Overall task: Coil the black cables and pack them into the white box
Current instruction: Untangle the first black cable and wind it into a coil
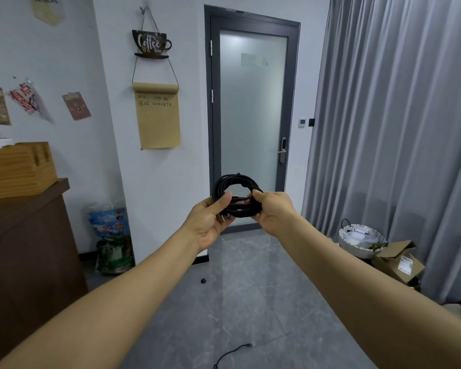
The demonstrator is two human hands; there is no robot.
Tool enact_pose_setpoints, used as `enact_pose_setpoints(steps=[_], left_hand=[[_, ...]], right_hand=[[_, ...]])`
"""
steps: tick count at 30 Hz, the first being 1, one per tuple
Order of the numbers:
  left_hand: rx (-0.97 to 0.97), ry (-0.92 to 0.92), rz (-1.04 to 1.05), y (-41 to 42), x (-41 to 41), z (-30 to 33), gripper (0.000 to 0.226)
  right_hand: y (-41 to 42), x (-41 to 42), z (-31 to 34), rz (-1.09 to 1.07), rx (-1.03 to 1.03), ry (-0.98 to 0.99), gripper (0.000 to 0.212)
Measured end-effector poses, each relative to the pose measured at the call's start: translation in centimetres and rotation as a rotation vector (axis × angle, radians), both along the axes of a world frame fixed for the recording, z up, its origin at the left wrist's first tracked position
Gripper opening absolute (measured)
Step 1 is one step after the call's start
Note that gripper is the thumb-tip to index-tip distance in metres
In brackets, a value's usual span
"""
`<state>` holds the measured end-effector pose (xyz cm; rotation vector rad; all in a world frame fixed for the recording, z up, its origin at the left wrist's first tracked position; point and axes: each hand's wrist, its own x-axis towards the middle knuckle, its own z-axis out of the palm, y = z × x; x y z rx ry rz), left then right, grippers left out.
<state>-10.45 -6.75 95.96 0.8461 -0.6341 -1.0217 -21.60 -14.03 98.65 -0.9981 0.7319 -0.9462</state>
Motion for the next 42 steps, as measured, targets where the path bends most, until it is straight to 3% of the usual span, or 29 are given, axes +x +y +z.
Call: enact_pose_setpoints(steps=[9,16,22,28,30,34,37,42], left_hand=[[0.155,-0.077,0.001,-0.2,-0.6,0.5,0.012],[0.061,-0.051,0.017,-0.4,-1.2,-0.5,0.009],[0.113,-0.085,0.040,-0.6,-1.6,-0.3,0.018],[0.269,-0.143,-0.031,-0.9,-2.2,0.1,0.050],[0.311,-0.177,-0.008,-1.1,-2.3,0.0,0.047],[0.311,-0.165,0.010,-0.3,-2.6,0.1,0.012],[0.322,-0.162,0.056,-0.1,-2.4,-0.1,0.025],[0.362,-0.152,0.056,-0.1,-2.0,-1.8,0.031]], right_hand=[[0.0,-0.7,-0.4,-0.055,-0.017,-0.004,0.025],[-0.4,-0.9,-1.2,-0.089,0.042,0.050,0.020],[-0.8,-1.0,-1.6,-0.085,-0.049,0.109,0.022],[-1.1,-1.4,-2.4,-0.146,-0.175,0.268,0.027],[-0.9,-1.5,-2.5,-0.128,-0.217,0.307,0.027],[-1.1,-2.4,-2.5,0.026,-0.181,0.330,0.012],[-0.9,-3.2,-2.5,0.136,-0.149,0.346,0.010],[-0.7,-2.7,-3.8,0.144,-0.094,0.380,0.023]])
